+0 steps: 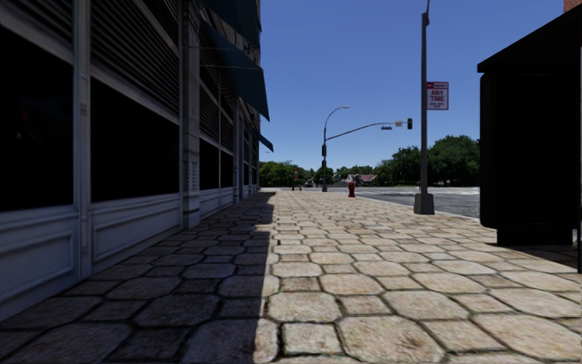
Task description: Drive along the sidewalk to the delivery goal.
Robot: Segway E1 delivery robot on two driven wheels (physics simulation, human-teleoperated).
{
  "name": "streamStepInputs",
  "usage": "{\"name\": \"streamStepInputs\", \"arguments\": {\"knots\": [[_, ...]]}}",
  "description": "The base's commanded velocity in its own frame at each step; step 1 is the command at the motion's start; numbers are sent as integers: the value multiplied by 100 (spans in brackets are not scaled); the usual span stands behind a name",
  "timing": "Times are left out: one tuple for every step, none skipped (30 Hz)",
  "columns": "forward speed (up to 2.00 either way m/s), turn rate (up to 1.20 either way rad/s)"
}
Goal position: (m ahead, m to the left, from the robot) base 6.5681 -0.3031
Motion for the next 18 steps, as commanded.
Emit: {"name": "streamStepInputs", "arguments": {"knots": [[200, -15], [200, -16], [200, -16], [200, -17], [200, -19], [200, -21], [200, -21], [200, -22], [200, -22], [200, -22], [200, -22], [200, -22], [200, -22], [200, -22], [200, -22], [200, -22], [200, -24], [200, -25]]}}
